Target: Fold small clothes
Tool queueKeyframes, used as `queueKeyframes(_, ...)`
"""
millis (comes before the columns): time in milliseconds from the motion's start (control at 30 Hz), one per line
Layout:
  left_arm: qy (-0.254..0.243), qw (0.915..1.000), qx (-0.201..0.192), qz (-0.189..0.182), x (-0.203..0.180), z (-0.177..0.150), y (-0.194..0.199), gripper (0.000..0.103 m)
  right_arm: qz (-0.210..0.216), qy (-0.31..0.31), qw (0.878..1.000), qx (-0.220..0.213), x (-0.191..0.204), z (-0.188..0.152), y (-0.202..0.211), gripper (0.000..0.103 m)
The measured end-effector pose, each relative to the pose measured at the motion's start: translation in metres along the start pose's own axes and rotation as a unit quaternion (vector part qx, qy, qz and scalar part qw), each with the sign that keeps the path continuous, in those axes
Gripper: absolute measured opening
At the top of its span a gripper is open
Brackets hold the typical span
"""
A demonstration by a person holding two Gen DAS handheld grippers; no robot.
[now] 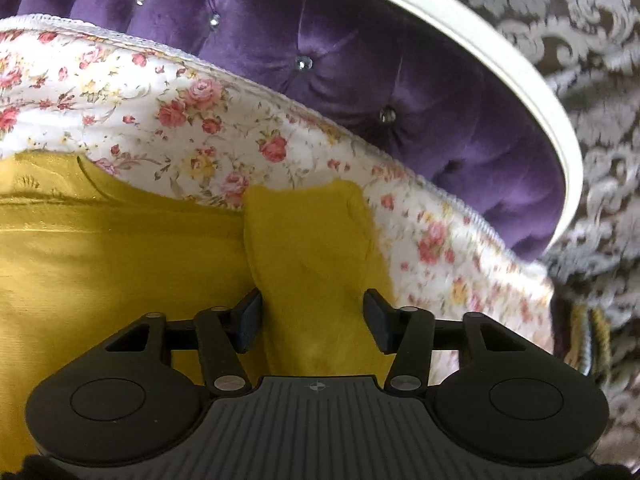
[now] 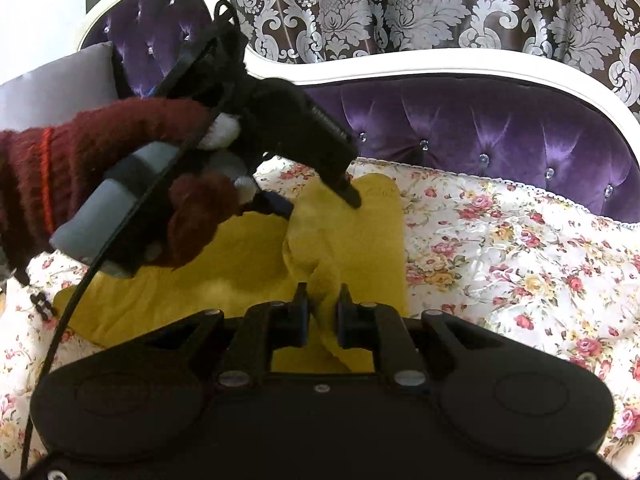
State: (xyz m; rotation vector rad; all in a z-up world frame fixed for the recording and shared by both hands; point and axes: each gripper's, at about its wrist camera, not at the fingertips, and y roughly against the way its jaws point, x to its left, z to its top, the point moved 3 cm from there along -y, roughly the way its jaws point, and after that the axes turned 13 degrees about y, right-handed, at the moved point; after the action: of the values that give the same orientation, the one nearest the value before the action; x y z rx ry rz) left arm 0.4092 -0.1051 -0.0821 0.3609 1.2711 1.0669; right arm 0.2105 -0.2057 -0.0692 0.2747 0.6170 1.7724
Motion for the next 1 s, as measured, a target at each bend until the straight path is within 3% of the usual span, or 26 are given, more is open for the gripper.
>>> queueKeyframes(33, -0.009, 0.9999, -0.001, -0.005, -0.003, 0.0, -0.001, 0.013, -0.001, 0.002, 1.0, 0.001, 0.001, 0.0, 0.0, 0.019)
queueKeyframes(67, -0.024, 0.9997, -0.005, -0.003, -0.006, 0.0, 0.0, 0.01, -0.002, 0.005, 1.0, 0.002, 0.001, -0.001, 0.0, 0.019)
queueKeyframes(233, -0.089, 0.9956, -0.031, 0.0, -0.027, -0.004, 0.011, 0.01, -0.007, 0.014, 1.0, 0.002, 0.005, 0.002, 0.002, 0.019)
queueKeyframes(567, -0.147, 0.9878, -0.049, 0.01, -0.03, 0.007, 0.068, 0.01, 0.0, 0.048, 0.999, -0.015, 0.036, 0.029, 0.022, 0.019)
queueKeyframes(1000, -0.167, 0.9818, -0.061, 0.067, 0.058, 0.036, 0.137, 0.01, 0.079, 0.098, 0.992, -0.019, 0.131, 0.061, 0.006, 0.019)
